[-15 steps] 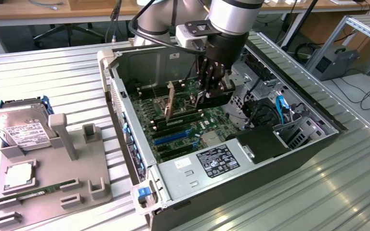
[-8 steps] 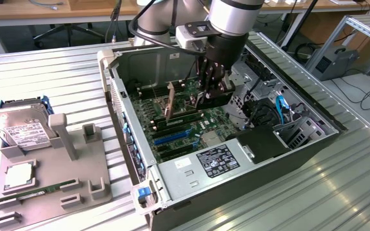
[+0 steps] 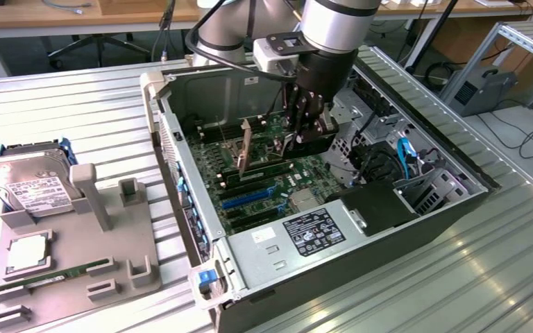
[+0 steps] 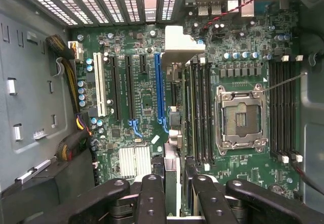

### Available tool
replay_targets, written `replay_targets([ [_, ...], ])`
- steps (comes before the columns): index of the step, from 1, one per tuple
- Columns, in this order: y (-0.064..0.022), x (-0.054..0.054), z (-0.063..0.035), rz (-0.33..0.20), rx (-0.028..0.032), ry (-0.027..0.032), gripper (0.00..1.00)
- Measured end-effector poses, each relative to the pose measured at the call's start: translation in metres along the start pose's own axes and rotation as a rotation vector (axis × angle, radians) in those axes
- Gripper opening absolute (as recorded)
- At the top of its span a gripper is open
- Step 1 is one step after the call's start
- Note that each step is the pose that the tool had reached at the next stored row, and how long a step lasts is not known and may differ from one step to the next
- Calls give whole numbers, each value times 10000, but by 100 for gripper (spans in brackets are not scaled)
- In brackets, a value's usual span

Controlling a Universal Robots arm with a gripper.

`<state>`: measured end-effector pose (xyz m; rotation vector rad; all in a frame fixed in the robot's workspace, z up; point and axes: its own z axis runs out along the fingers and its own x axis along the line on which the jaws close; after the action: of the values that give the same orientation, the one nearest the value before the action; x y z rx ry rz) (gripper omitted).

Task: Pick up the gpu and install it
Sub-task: 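Insert the gpu into the slot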

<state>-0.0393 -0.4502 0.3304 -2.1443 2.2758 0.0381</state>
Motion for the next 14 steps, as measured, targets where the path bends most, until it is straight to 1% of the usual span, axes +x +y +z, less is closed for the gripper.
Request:
replay_targets([
  [14,0,6,37,1,0,1,26],
])
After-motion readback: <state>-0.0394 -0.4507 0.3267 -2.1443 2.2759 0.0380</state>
